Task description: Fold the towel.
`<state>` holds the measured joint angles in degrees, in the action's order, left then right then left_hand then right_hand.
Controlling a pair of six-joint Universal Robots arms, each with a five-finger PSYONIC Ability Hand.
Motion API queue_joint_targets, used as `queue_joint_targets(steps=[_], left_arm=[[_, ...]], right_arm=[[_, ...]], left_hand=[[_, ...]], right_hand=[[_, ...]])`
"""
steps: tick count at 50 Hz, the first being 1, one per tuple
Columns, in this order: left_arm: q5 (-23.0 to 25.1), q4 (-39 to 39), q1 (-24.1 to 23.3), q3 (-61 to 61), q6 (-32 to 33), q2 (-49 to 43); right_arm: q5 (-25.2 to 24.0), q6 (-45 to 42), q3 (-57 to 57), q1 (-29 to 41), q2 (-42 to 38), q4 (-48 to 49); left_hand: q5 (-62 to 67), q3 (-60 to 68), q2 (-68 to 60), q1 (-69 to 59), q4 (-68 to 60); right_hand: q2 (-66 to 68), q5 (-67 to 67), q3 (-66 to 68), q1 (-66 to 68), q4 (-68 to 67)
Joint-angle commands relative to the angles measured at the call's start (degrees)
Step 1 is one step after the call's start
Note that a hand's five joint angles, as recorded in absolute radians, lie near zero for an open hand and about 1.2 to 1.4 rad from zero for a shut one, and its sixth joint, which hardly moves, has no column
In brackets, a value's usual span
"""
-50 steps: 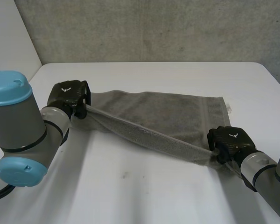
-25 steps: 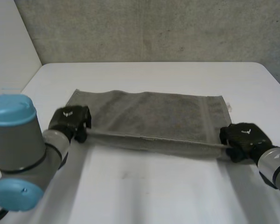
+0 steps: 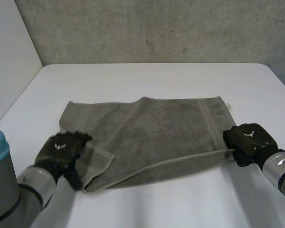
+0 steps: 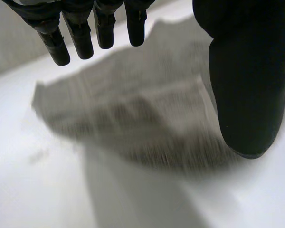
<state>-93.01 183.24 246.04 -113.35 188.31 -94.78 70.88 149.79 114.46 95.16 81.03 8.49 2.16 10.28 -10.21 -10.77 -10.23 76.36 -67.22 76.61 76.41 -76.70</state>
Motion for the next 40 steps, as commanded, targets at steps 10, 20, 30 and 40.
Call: queue_joint_targets(steps=[10,20,30,40], left_arm=[[2.75,2.39,-7.85,15.17,-1.19,-12.34],[2.22,1.86,-8.47,21.68,-0.93,-24.05],[-1.47,2.3,-8.39,23.61,-0.14,-28.8],[-14.2,5.11,-6.99,21.78,6.54,-29.06]], right_arm=[[0.05,-0.03,1.21,0.11,-2.02,1.26],[0.14,-1.17,1.47,0.11,-2.9,1.27],[0.05,-1.35,1.65,0.29,-2.9,1.35],[0.14,-1.35,1.39,0.29,-2.9,1.35]], left_hand=[[0.41,2.29,-2.35,-1.8,-2.34],[4.96,6.83,-6.9,-6.34,-6.88],[5.29,7.17,-7.23,-6.68,-7.22],[4.96,6.83,-6.9,-6.34,-6.88]], right_hand=[[3.64,-2.78,3.39,3.59,-3.3],[3.64,-2.78,3.39,3.59,-3.3],[3.64,-2.78,3.39,3.59,-3.3],[3.64,-2.78,3.39,3.59,-3.3]])
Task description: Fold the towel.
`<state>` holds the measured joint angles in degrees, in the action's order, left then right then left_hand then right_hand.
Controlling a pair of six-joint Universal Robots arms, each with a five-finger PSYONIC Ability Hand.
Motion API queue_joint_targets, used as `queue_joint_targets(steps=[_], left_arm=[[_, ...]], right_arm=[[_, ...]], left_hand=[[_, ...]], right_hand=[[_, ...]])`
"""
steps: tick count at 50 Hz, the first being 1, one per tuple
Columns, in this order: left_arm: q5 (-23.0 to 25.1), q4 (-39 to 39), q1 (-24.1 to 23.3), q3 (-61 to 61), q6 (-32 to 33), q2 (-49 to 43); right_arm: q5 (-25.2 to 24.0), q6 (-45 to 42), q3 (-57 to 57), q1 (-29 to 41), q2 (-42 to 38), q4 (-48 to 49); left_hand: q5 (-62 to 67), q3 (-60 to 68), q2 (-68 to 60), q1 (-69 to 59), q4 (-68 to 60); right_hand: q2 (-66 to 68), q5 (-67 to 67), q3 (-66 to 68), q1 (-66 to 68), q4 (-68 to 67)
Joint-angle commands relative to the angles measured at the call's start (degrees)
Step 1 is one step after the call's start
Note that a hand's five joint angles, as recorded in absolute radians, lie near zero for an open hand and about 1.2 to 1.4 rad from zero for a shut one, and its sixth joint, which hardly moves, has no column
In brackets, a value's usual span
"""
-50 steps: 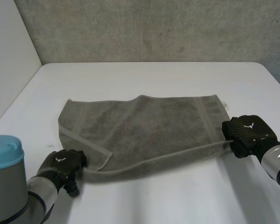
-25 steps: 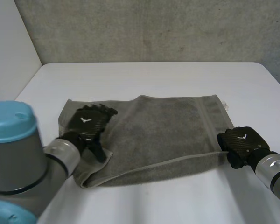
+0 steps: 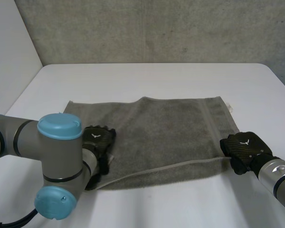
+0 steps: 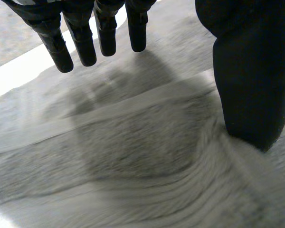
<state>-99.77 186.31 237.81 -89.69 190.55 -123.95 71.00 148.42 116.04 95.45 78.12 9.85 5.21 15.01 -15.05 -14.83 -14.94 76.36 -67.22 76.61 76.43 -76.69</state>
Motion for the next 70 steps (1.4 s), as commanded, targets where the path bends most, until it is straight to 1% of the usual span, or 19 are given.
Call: queue_joint_targets(steps=[1,3,8,14,21,23,25,26,28,29,31,34,36,42,51,56,58,63,70], left_arm=[[-7.46,2.04,1.25,-1.89,4.3,0.12],[-9.82,2.39,3.09,-3.64,5.27,1.08],[-12.28,2.57,5.64,-5.66,5.27,6.16],[-12.38,3.88,9.51,-10.22,5.0,14.95],[-11.59,4.85,10.83,-14.8,5.09,20.58],[-10.53,4.77,10.83,-16.04,5.09,21.47],[-6.69,4.59,10.83,-18.75,5.27,23.66],[-6.67,4.59,10.83,-18.76,5.27,23.67],[-1.33,4.15,10.83,-21.21,5.36,26.73],[-1.3,4.15,10.83,-21.22,5.36,26.75],[3.77,3.02,10.92,-23.93,5.62,29.19],[5.64,1.69,11.01,-25.18,5.8,30.44],[7.48,-2.24,11.62,-27.1,6.15,32.36],[8.01,-9.46,12.33,-29.83,6.06,33.16],[8.01,-9.3,13.38,-32.74,6.15,32.81],[8.63,-5.52,14.88,-33.79,6.15,32.02],[8.72,-1.58,15.31,-34.23,6.24,30.54],[8.8,2.82,16.19,-34.23,6.5,28.07],[8.8,5.47,16.9,-33.97,7.11,24.73]], right_arm=[[0.02,0.02,-0.2,-0.09,0.01,0.0],[0.02,0.02,-0.2,-0.09,0.01,0.0],[0.02,-0.15,-0.2,-0.09,0.01,0.0],[0.02,-0.15,-0.11,0.0,0.01,0.0],[0.02,-0.15,-0.11,0.0,0.1,-0.09],[0.02,-0.15,-0.02,0.08,0.1,-0.09],[0.02,-0.15,-0.02,0.26,0.01,-0.09],[0.02,-0.15,-0.02,0.26,0.01,-0.09],[0.02,-0.15,0.07,0.61,0.01,0.0],[0.02,-0.15,0.07,0.61,0.01,0.0],[0.02,-0.15,0.07,0.7,-0.08,0.0],[0.02,-0.15,0.15,0.7,0.01,0.0],[0.02,-0.15,0.07,0.7,0.01,0.0],[0.02,-0.15,0.07,0.7,-0.25,0.0],[0.02,-0.15,0.07,0.79,-0.87,0.0],[0.02,-0.15,0.07,0.7,-0.87,0.0],[0.02,-0.15,0.07,0.7,-0.87,0.0],[0.02,-0.15,0.07,0.79,-0.87,-0.09],[0.02,-0.15,0.07,0.7,-0.69,-0.09]], left_hand=[[1.9,2.1,-2.06,-2.28,-2.17],[1.74,1.93,-1.9,-2.11,-2.0],[1.06,1.26,-1.22,-1.44,-1.33],[0.89,1.09,-1.05,-1.27,-1.16],[-3.3,-3.1,3.14,2.93,3.04],[-3.99,-3.79,3.82,3.61,3.72],[-3.48,-3.28,3.32,3.11,3.22],[-3.48,-3.28,3.32,3.1,3.21],[-2.81,-2.61,2.65,2.43,2.54],[-2.81,-2.61,2.65,2.43,2.54],[-2.31,-2.11,2.14,1.93,2.04],[-2.14,-1.94,1.97,1.76,1.87],[-1.97,-1.77,1.81,1.59,1.7],[-1.8,-1.6,1.64,1.42,1.53],[-1.8,-1.6,1.64,1.42,1.53],[0.05,0.25,-0.21,-0.43,-0.32],[5.07,5.27,-5.23,-5.44,-5.33],[12.65,12.85,-12.81,-13.02,-12.91],[24.78,24.98,-24.94,-25.16,-25.05]], right_hand=[[3.64,-2.78,3.39,3.57,-3.31],[3.64,-2.78,3.39,3.57,-3.31],[3.64,-2.78,3.39,3.57,-3.31],[3.64,-2.78,3.39,3.57,-3.31],[3.64,-2.78,3.39,3.57,-3.31],[3.64,-2.78,3.39,3.57,-3.31],[3.64,-2.78,3.39,3.57,-3.31],[3.64,-2.78,3.39,3.57,-3.31],[3.64,-2.78,3.39,3.57,-3.31],[3.64,-2.78,3.39,3.57,-3.31],[3.64,-2.78,3.39,3.57,-3.31],[3.64,-2.78,3.39,3.57,-3.31],[3.64,-2.78,3.39,3.57,-3.31],[3.64,-2.78,3.39,3.57,-3.31],[3.64,-2.78,3.39,3.57,-3.31],[3.64,-2.78,3.39,3.57,-3.31],[3.64,-2.78,3.39,3.57,-3.31],[3.64,-2.78,3.39,3.57,-3.31],[3.64,-2.78,3.39,3.57,-3.31]])
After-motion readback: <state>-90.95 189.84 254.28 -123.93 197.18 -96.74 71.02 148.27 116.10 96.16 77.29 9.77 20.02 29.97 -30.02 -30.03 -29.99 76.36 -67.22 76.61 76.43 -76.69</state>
